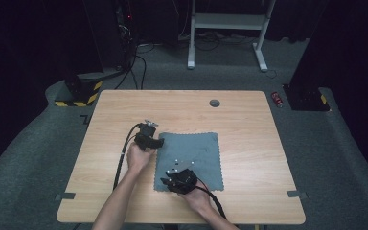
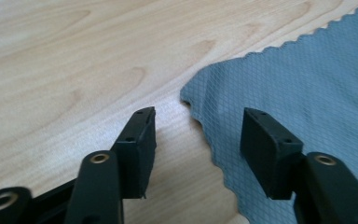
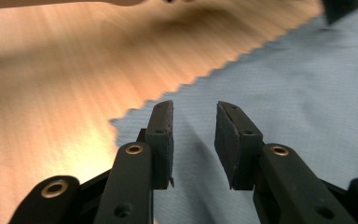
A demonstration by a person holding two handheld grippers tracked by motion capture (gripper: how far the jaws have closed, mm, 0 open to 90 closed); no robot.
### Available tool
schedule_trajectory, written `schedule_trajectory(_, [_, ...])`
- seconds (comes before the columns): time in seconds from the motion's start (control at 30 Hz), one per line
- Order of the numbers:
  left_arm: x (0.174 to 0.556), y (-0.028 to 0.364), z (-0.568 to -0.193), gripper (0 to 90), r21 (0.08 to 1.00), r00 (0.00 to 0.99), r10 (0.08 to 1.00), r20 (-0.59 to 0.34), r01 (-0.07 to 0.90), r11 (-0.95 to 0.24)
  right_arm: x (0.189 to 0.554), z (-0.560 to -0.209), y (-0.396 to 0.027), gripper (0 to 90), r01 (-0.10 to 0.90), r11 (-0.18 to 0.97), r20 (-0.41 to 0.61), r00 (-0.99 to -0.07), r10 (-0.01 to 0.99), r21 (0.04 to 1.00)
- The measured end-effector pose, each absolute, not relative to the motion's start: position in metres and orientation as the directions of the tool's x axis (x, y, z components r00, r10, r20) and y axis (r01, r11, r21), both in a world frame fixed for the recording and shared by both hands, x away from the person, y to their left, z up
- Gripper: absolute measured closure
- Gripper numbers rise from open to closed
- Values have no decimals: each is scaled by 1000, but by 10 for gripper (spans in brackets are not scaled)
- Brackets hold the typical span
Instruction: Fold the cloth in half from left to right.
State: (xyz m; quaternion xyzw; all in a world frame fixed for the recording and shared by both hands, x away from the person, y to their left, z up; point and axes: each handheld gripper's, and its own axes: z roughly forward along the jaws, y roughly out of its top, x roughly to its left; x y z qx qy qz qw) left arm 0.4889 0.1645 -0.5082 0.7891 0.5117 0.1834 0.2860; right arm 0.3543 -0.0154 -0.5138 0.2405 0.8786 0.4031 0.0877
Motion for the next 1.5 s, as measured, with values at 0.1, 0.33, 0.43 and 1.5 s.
schedule_trajectory(0.1, [494, 163, -509, 480, 636, 400, 916, 10, 704, -314, 349, -516, -1, 668, 329, 583, 24, -883, 468, 743])
schedule_trajectory(0.33, [503, 160, -507, 479, 623, 387, 920, 65, 704, -340, 339, -520, 17, 661, 288, 631, -11, -905, 425, 720])
schedule_trajectory(0.43, [507, 158, -505, 485, 633, 375, 924, 75, 698, -335, 335, -521, 21, 659, 271, 644, -25, -911, 411, 715])
schedule_trajectory(1.5, [518, 158, -505, 900, 619, 446, 893, -55, 717, -320, 330, -519, 16, 899, 251, 651, -47, -914, 404, 717])
